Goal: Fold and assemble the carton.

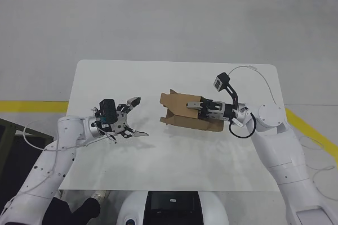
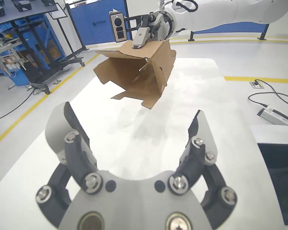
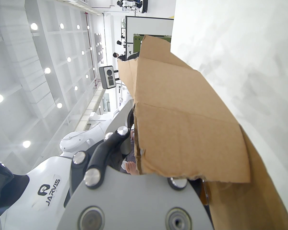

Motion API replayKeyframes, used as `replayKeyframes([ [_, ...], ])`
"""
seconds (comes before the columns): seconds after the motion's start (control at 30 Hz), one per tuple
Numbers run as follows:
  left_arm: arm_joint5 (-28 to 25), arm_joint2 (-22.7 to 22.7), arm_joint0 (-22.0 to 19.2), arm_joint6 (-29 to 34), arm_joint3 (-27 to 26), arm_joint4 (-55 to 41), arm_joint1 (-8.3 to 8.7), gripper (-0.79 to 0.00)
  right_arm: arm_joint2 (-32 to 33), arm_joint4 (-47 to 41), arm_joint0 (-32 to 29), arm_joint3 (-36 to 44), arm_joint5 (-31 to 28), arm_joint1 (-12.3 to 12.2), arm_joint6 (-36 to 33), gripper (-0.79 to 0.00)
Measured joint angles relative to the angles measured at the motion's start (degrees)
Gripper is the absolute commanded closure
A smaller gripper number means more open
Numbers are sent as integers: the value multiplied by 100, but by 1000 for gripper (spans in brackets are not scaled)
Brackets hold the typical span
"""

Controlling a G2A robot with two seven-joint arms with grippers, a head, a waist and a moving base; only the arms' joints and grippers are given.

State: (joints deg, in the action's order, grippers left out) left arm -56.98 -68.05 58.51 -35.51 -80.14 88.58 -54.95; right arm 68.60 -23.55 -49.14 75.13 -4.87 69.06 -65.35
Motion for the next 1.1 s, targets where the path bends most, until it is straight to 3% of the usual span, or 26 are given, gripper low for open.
replayKeyframes([
  [0.27,1,-1,4,7,-3,-5,0,-785,0,0,0,0,0,0,0,0],
  [0.53,-105,106,129,810,78,-499,-21,-785,-6,16,-150,222,30,-16,145,0],
  [0.8,-102,877,-80,912,417,-1216,-57,-785,-44,-36,-219,405,1,-35,112,0],
  [1.1,-102,1606,-396,788,370,-1355,7,-785,-107,-65,-235,460,-2,-43,188,0],
])
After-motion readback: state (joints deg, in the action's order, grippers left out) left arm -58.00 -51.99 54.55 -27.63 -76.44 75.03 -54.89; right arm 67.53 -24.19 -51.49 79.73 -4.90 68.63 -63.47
